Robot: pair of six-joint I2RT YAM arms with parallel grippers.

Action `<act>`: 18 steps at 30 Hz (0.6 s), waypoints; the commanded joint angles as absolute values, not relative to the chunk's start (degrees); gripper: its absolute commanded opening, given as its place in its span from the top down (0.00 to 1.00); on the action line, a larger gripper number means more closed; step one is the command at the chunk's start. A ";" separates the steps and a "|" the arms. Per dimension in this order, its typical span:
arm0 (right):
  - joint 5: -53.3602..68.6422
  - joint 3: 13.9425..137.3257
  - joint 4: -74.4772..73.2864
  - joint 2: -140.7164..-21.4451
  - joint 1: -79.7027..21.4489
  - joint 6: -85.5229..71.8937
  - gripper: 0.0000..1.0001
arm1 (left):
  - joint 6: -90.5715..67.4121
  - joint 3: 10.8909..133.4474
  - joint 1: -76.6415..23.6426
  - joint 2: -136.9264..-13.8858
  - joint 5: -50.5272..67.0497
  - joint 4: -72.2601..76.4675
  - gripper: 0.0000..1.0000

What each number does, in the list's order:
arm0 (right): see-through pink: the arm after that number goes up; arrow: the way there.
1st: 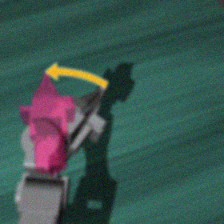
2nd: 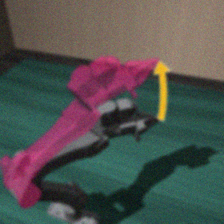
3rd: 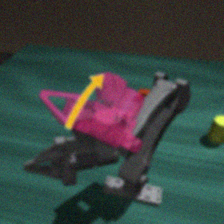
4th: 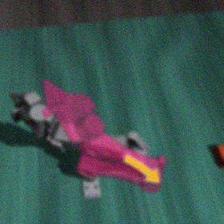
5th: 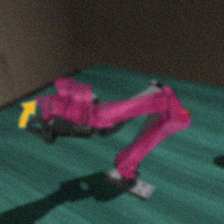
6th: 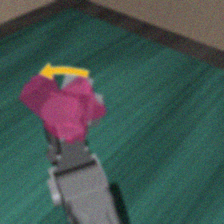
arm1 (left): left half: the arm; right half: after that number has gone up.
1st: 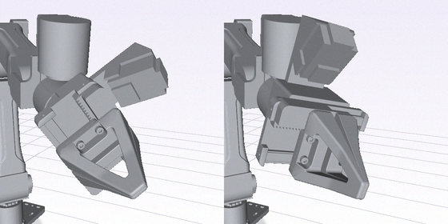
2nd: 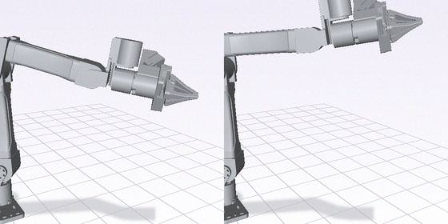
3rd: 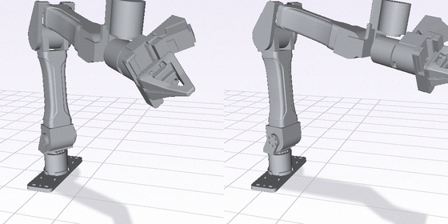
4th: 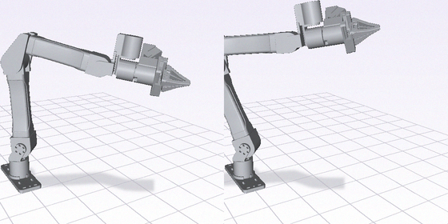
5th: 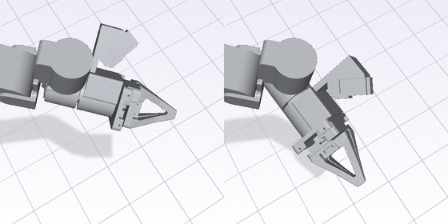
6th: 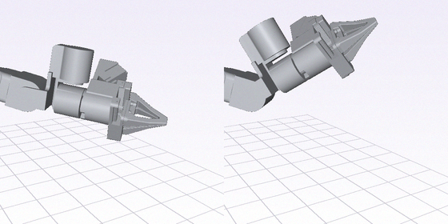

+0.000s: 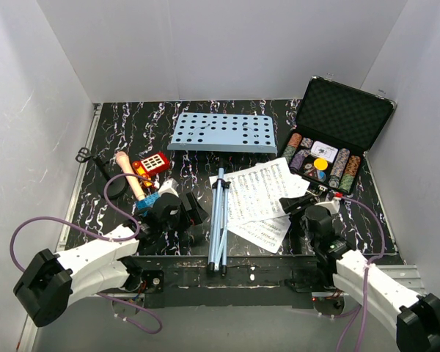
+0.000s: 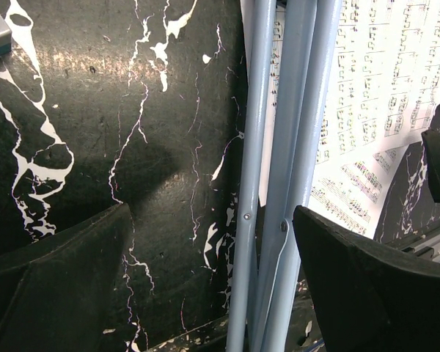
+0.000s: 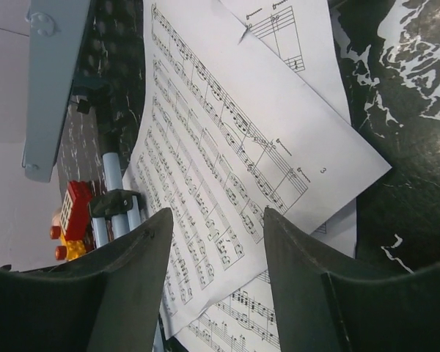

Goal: Pack up the instrument practice props
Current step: Pick up the sheet music from the center of the board.

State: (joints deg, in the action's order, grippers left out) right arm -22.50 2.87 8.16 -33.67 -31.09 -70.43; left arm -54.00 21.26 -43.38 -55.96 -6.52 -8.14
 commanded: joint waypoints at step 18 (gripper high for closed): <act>-19.78 2.28 -6.59 -27.15 -30.23 -70.84 0.32 | -54.05 21.88 -44.03 -59.15 -5.27 -5.54 0.07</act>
